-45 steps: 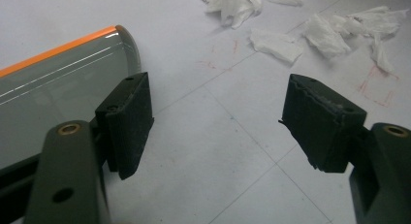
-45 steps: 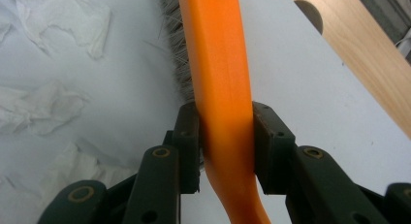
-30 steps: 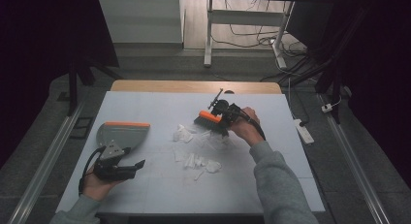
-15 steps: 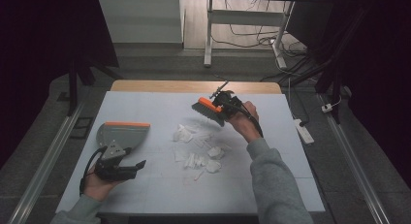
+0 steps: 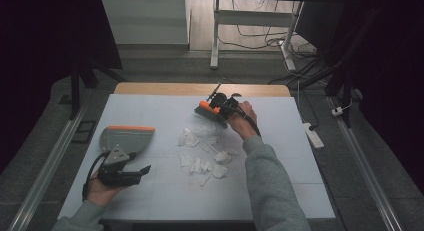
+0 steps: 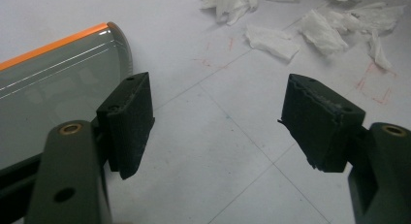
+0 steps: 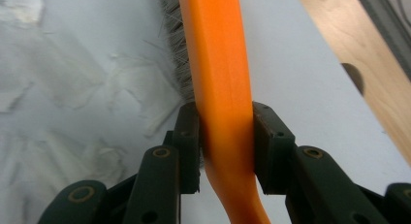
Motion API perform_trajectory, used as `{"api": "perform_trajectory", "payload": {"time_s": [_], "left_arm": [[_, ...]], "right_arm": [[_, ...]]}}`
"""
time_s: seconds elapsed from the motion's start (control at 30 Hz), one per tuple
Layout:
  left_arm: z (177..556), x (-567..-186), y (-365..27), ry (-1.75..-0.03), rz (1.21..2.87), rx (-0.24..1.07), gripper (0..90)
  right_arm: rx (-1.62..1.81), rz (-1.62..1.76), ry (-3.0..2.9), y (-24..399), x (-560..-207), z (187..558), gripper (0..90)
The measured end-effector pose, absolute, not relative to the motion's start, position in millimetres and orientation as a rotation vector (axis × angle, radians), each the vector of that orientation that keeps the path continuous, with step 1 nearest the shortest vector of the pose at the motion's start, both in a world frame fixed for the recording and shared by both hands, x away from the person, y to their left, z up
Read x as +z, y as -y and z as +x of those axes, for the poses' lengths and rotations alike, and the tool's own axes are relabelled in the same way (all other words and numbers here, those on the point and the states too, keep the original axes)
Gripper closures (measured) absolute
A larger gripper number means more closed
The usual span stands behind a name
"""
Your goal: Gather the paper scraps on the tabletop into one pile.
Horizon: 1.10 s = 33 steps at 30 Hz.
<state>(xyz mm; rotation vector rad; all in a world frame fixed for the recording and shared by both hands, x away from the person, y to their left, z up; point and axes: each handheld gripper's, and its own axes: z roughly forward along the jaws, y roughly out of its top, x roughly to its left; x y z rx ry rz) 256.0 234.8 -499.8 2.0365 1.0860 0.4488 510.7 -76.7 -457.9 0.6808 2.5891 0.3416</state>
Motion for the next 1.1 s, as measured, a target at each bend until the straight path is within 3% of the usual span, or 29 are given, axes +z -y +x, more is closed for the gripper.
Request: {"api": "perform_trajectory", "payload": {"time_s": [0.27,0.6,1.1], "left_arm": [[255.0,-499.7,-234.7,-1.087,2.039,0.450,28.3],[254.5,-499.3,-234.0,-1.082,2.041,0.453,28.3],[255.1,-499.8,-235.7,-1.088,2.038,0.454,28.4]], "right_arm": [[0.264,0.518,-2.676,64.2,-457.6,493.6,67.0],[0.377,0.403,-2.779,72.3,-449.4,441.9,67.0],[0.502,0.495,-2.620,68.3,-428.6,454.6,66.9]]}}
